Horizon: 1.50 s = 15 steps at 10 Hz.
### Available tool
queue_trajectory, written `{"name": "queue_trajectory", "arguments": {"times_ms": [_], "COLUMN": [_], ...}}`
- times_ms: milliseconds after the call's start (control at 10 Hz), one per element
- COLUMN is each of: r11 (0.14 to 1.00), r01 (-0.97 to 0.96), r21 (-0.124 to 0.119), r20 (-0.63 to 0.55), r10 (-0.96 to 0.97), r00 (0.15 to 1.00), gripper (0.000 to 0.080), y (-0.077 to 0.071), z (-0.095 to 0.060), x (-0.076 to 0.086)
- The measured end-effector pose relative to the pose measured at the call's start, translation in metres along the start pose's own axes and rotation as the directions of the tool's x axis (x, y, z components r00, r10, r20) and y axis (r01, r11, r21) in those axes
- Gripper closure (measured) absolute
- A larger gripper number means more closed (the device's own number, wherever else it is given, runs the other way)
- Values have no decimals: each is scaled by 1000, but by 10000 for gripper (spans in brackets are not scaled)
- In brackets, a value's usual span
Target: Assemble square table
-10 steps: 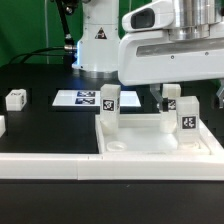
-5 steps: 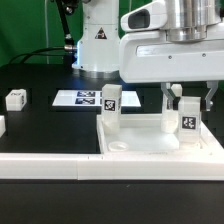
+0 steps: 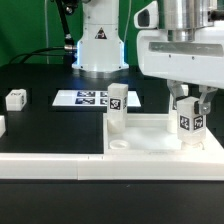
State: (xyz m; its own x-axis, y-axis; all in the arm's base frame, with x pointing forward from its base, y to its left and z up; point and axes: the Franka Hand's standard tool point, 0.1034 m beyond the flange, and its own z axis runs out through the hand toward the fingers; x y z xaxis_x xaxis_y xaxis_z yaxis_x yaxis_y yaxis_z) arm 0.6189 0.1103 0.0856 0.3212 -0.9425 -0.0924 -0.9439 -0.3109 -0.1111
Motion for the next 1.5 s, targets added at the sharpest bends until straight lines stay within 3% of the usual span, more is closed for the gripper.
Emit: {"name": "queue_trajectory", "arguments": {"times_ms": [200,300,600,700,800,900,1100,1400,1500], "r11": [945,897,906,910,973,996,974,891,785], "r01": [-327,-439,-420,-411,-215,11,211,448,618], "r21": [26,50,57,57,85,83,80,71,47], "r20": [63,75,71,71,33,2,-12,-36,-59], "r10": [325,435,416,407,213,-12,-211,-447,-616], "r00": [944,898,907,911,976,1000,977,894,786], "gripper": [508,508,504,275,275,172,157,150,150], "y": [-2,-3,-3,-4,-8,-9,-9,-8,-8], "z": [1,1,2,2,3,6,7,6,6], "x": [-1,-1,-2,-4,-8,-15,-17,-15,-10]}}
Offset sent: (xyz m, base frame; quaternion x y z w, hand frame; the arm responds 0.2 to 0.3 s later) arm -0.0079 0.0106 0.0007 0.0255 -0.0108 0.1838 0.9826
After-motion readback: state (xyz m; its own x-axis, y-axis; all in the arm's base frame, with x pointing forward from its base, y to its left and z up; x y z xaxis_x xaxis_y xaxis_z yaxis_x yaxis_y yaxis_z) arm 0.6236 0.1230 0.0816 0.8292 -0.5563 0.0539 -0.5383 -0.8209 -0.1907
